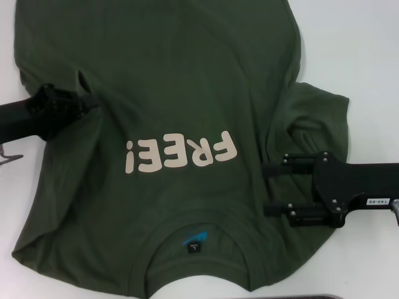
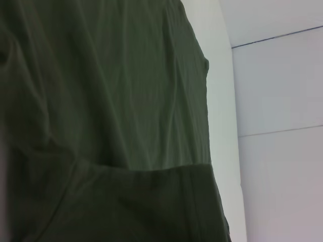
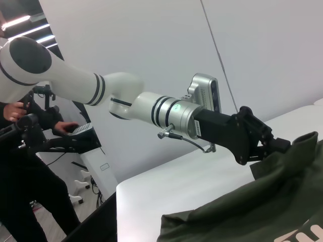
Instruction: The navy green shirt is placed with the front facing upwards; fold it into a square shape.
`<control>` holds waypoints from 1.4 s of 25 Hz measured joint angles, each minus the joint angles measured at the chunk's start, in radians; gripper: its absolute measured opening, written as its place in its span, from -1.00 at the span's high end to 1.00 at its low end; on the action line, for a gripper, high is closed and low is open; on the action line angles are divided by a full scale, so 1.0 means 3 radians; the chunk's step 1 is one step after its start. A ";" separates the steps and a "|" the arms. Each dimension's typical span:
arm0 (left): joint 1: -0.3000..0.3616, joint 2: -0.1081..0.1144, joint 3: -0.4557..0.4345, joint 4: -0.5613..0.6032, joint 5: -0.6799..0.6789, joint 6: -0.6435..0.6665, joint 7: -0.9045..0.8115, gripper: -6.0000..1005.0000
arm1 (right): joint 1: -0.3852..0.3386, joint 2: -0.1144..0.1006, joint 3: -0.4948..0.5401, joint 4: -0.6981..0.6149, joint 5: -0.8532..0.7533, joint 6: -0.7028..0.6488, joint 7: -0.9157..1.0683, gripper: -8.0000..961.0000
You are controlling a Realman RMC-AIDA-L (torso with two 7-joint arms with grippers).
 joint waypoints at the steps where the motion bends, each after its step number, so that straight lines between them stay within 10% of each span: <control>1: -0.0011 -0.0004 -0.0002 -0.0020 0.0000 -0.0008 0.0018 0.92 | -0.0002 0.0000 0.0002 0.0000 0.0000 0.0001 0.0000 -0.53; 13: -0.0049 0.0053 0.0267 -0.0043 -0.0041 -0.0028 0.0093 0.65 | -0.0001 0.0001 0.0016 0.0007 0.0000 0.0030 0.0000 -0.53; 26: 0.0161 0.0261 0.0146 0.0232 -0.0032 0.0311 0.0004 -0.65 | 0.0020 -0.0007 0.0022 -0.0002 0.0000 0.0033 0.0013 -0.53; 35: 0.0334 0.0261 0.0237 0.0355 -0.0007 0.0206 0.0047 -0.65 | 0.0036 -0.0035 0.0021 -0.0009 0.0009 0.0041 0.0087 -0.53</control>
